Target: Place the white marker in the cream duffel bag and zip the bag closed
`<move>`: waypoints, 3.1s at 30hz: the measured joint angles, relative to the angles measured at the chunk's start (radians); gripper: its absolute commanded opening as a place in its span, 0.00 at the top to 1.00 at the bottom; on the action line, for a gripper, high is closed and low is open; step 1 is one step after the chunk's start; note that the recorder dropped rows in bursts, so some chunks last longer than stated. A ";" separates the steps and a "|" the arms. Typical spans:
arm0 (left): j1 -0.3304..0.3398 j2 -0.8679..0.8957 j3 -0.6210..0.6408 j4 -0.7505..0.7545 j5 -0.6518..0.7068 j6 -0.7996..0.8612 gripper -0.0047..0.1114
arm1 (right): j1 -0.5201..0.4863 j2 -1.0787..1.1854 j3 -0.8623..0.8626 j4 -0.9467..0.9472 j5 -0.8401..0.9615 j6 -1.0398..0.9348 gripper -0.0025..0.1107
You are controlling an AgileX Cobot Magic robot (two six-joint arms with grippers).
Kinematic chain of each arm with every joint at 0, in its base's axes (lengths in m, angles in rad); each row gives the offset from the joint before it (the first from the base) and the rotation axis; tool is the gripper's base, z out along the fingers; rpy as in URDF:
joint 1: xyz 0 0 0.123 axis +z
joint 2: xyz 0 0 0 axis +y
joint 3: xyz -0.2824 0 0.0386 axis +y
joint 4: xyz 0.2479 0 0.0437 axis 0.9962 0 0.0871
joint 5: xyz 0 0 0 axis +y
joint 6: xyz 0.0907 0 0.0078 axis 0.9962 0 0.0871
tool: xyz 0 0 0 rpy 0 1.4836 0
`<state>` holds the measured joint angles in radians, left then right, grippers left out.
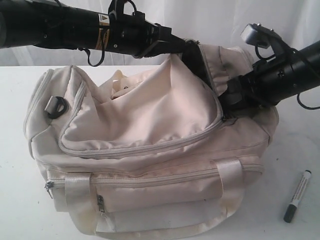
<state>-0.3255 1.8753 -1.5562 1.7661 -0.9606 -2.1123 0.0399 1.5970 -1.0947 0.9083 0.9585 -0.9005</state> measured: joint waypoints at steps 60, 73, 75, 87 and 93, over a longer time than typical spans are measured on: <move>0.000 0.000 0.000 0.015 0.030 0.000 0.96 | 0.139 0.073 0.000 -0.066 0.128 0.186 0.98; 0.000 0.000 0.000 0.009 0.067 0.000 0.96 | 0.139 -0.077 0.000 -0.080 0.154 0.186 0.98; 0.000 0.000 0.000 0.009 0.074 0.000 0.96 | 0.139 -0.095 0.000 -0.080 0.160 0.186 0.98; 0.000 0.000 0.000 0.008 0.084 0.000 0.96 | 0.139 -0.199 0.000 -0.307 0.133 0.184 0.82; 0.000 0.000 0.000 0.008 0.084 0.000 0.96 | 0.139 -0.227 0.000 -0.364 0.067 0.079 0.68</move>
<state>-0.3255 1.8753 -1.5562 1.7737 -0.8764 -2.1123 0.1792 1.3704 -1.0947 0.5444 1.0251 -0.8213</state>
